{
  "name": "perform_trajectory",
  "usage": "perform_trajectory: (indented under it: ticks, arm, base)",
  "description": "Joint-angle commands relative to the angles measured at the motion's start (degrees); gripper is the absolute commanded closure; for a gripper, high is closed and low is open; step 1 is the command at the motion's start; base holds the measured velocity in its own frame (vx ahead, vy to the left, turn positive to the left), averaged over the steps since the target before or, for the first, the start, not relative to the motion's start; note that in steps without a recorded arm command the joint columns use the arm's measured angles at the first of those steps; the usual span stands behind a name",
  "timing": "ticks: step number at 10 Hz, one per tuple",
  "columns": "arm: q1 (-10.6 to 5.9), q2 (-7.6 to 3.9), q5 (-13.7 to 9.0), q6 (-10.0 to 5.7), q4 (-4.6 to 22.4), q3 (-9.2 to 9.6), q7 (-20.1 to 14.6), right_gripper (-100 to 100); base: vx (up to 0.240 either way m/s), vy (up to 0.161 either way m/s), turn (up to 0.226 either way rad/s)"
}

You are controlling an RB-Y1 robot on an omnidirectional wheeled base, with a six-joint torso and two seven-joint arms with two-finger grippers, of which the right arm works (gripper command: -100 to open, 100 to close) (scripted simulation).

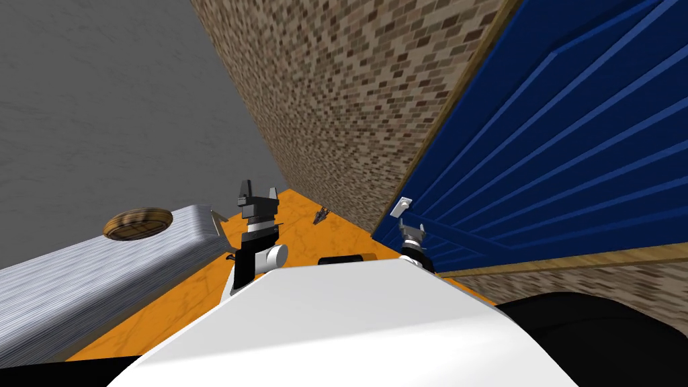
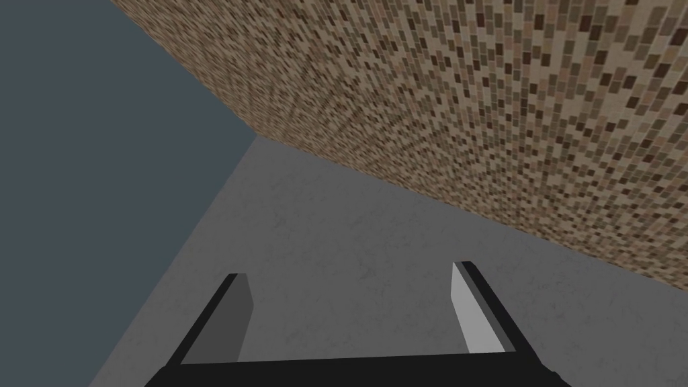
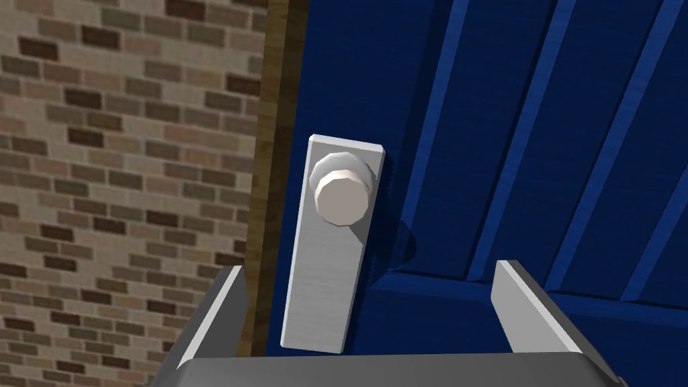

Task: Pull the door open

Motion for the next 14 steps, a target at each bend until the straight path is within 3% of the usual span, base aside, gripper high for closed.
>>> perform_trajectory:
  ticks: [1, 6, 7, 9, 13, 14]
  arm:
    - [-0.14, -0.16, -2.02, 0.12, 1.0, -0.43, -1.53, -100]
    - [0.1, -0.58, -7.34, -0.32, 3.81, -1.07, -6.08, -100]
    - [0.22, -0.32, -6.69, -0.28, 3.22, -0.93, -5.35, -100]
    - [-1.39, -1.89, -6.98, 0.0, 5.46, -1.39, -6.68, -100]
    - [-3.44, -3.98, -7.19, 0.32, 8.35, -1.96, -8.3, -100]
    - [-3.18, -3.63, -7.21, 0.39, 7.85, -1.94, -7.88, -100]
  base:
    - [0.121, -0.047, 0.083]
    - [0.128, -0.049, 0.082]
    - [0.049, -0.02, 0.015]
    - [0.133, -0.113, -0.031]
    - [0.155, -0.094, -0.019]
    - [0.078, -0.048, 0.007]
